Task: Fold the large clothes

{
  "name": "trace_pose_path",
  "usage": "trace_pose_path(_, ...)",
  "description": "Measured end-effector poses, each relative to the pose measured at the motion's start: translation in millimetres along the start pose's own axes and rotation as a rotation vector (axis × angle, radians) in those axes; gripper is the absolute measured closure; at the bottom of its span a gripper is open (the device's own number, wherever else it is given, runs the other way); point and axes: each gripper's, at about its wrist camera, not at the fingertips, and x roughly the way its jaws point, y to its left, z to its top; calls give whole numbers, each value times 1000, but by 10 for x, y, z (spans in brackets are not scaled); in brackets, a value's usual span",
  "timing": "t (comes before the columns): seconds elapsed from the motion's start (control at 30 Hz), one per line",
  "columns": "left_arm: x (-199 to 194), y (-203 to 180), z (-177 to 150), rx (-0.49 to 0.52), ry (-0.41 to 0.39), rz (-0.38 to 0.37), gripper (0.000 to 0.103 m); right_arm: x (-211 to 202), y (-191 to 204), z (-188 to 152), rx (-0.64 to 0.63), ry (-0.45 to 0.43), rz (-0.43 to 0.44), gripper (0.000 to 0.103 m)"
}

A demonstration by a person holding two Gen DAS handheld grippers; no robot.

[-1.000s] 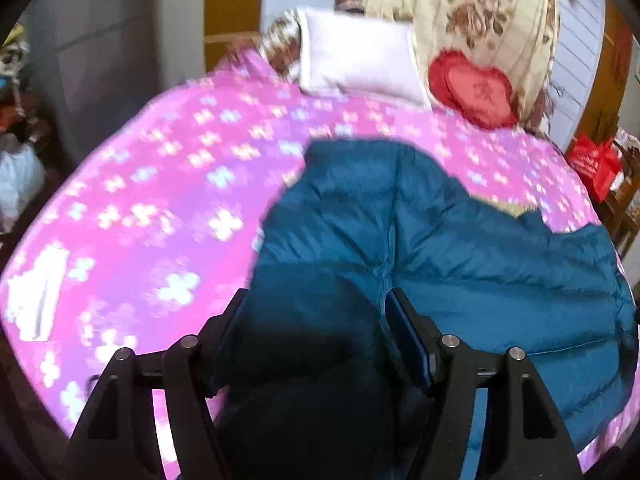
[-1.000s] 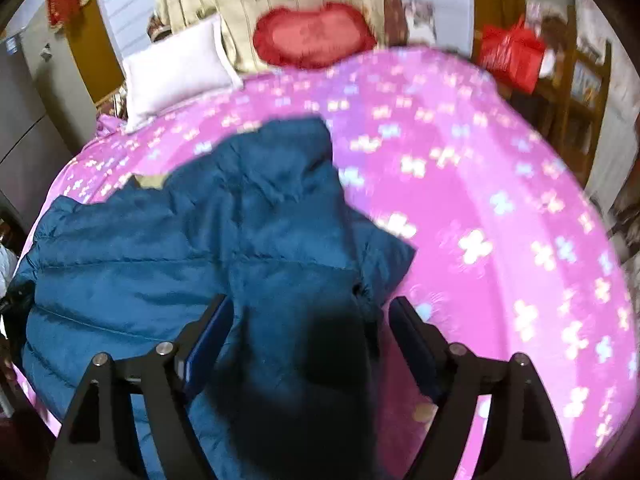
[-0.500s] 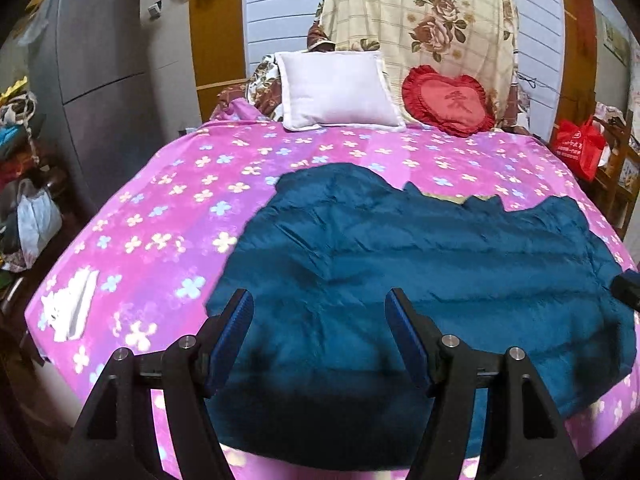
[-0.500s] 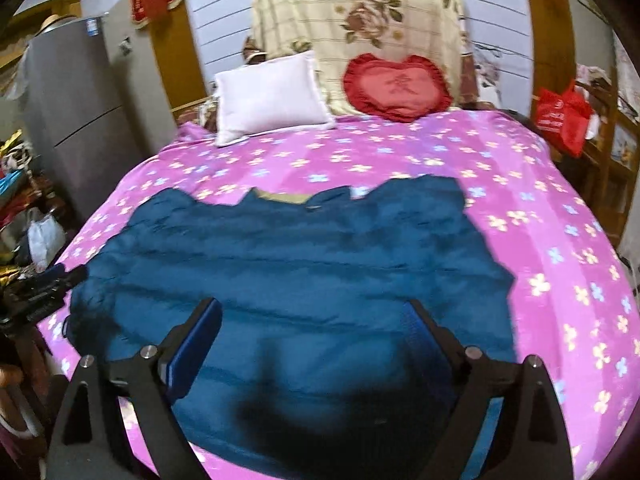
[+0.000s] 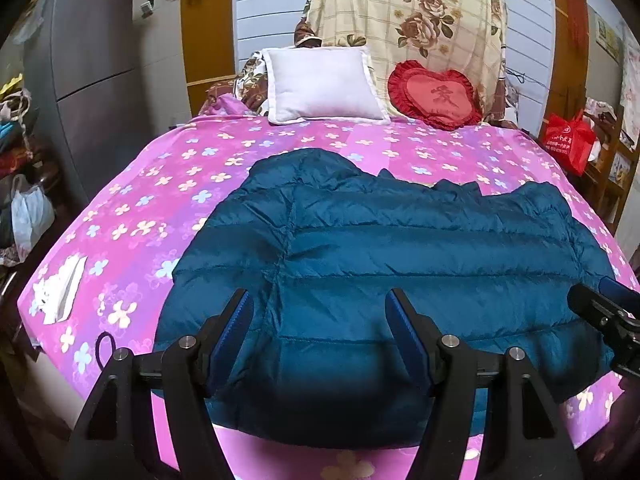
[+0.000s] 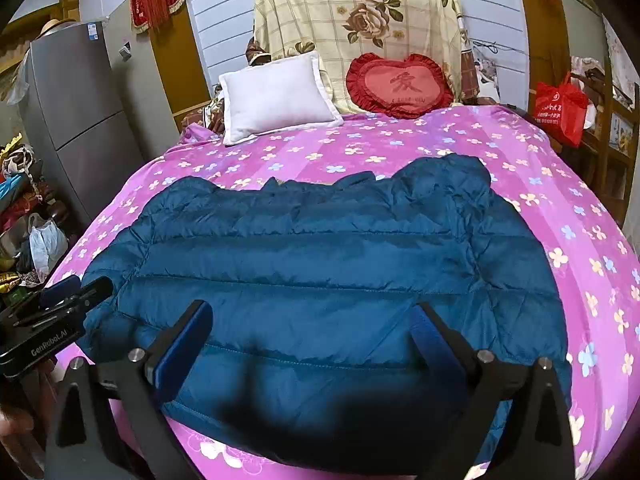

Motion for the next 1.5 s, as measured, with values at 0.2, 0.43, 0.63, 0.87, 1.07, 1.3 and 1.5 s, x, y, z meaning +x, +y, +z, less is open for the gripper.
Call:
trace_pose_path(0.2,21,-50,-33,11,11,2,53,-16,72,-45,-18,-7,-6,2)
trace_pose_path(0.43,41,-101,-75,19,18,7,53,-6,136,-68,-46,-18,-29,1)
trace_pose_path(0.63,64,-132,-87,23,21,10,53,-8,156,-78,-65,-30,-44,1)
trace_pose_path(0.87,81,-151,-102,22,25,9,53,20,116,-86,-49,-25,-44,0)
trace_pose_path(1.07,89,-150,-106,24,26,11,53,50,98,-107,-45,-20,-42,0)
trace_pose_path(1.3,111,-183,-128,25,29,8,53,57,88,-110,-46,-17,-40,0)
trace_pose_path(1.5,112,-189,-130,23,28,6,53,76,71,-120,-39,-14,-37,0)
